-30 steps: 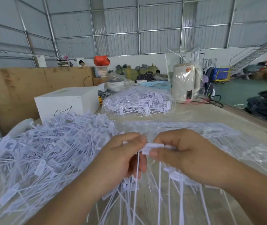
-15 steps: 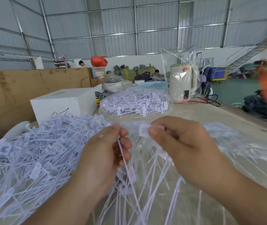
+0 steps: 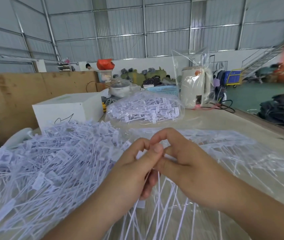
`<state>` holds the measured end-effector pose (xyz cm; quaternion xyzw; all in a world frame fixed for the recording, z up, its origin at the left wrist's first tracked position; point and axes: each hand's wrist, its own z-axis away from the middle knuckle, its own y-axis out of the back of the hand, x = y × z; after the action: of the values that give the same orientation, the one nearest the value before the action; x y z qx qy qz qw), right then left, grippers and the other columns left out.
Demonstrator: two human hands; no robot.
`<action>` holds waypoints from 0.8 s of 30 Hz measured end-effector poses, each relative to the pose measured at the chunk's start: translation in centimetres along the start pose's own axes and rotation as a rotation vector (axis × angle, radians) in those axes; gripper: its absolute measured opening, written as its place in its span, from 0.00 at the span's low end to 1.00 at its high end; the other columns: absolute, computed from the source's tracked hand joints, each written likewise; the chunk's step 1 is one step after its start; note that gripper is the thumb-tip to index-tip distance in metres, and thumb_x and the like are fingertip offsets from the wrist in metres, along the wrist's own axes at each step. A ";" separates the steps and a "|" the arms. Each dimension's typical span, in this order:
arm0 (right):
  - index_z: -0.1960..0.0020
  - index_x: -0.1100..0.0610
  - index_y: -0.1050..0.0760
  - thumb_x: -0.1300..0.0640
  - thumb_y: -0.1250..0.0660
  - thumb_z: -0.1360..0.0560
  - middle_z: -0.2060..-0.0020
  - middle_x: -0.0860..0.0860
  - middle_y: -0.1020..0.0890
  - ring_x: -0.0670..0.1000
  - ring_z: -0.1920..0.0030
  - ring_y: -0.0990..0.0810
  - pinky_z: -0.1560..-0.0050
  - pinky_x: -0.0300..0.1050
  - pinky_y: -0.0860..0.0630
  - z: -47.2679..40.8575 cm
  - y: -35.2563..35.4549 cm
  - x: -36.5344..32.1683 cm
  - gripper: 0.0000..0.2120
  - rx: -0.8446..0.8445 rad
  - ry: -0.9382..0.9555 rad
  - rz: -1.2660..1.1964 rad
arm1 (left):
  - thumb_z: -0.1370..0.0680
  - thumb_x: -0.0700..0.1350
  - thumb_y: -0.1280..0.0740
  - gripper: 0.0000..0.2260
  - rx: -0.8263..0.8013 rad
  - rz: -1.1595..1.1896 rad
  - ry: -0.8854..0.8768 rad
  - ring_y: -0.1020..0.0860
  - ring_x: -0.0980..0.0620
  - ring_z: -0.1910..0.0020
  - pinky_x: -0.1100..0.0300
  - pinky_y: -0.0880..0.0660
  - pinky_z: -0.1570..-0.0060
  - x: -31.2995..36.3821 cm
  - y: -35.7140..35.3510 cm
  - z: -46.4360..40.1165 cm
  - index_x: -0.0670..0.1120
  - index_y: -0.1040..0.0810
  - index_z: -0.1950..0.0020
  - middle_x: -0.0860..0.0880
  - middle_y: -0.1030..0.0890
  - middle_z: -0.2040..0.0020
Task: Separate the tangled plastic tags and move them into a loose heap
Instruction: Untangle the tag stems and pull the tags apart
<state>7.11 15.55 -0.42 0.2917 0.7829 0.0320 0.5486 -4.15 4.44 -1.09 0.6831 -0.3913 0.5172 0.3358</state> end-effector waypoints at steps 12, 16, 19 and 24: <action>0.61 0.55 0.24 0.50 0.33 0.22 0.66 0.62 0.25 0.59 0.66 0.26 0.60 0.62 0.29 -0.1 1.4 -0.4 0.12 0.006 -0.101 0.200 | 0.27 0.52 0.37 0.12 0.109 0.030 -0.067 0.26 0.50 0.79 0.62 0.32 0.81 -0.2 0.3 -0.6 0.47 0.18 0.57 0.45 0.22 0.72; 0.64 0.51 0.29 0.51 0.36 0.20 0.73 0.51 0.29 0.54 0.72 0.30 0.70 0.46 0.31 -0.2 1.1 -0.3 0.14 0.179 -0.020 0.166 | 0.22 0.43 0.39 0.10 0.184 0.248 -0.060 0.27 0.51 0.79 0.63 0.32 0.82 0.3 0.0 -0.7 0.40 0.21 0.57 0.43 0.22 0.71; 0.60 0.58 0.30 0.49 0.36 0.22 0.72 0.49 0.33 0.49 0.71 0.33 0.72 0.38 0.34 -0.4 2.3 -0.6 0.14 0.411 0.021 0.134 | 0.21 0.43 0.39 0.09 0.253 0.479 0.038 0.28 0.52 0.77 0.65 0.31 0.81 0.7 1.1 -1.2 0.41 0.24 0.57 0.45 0.22 0.70; 0.49 0.41 0.28 0.41 0.30 0.31 0.71 0.47 0.29 0.54 0.67 0.33 0.64 0.53 0.35 -0.1 2.5 -0.7 0.14 0.155 -0.074 -0.031 | 0.20 0.41 0.39 0.12 0.269 0.254 -0.009 0.27 0.48 0.77 0.61 0.30 0.78 0.3 1.4 -1.3 0.42 0.21 0.60 0.44 0.24 0.71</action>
<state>8.25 17.35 1.10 0.3220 0.7666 -0.0481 0.5534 -5.92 4.85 -0.38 0.6693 -0.4033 0.6000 0.1715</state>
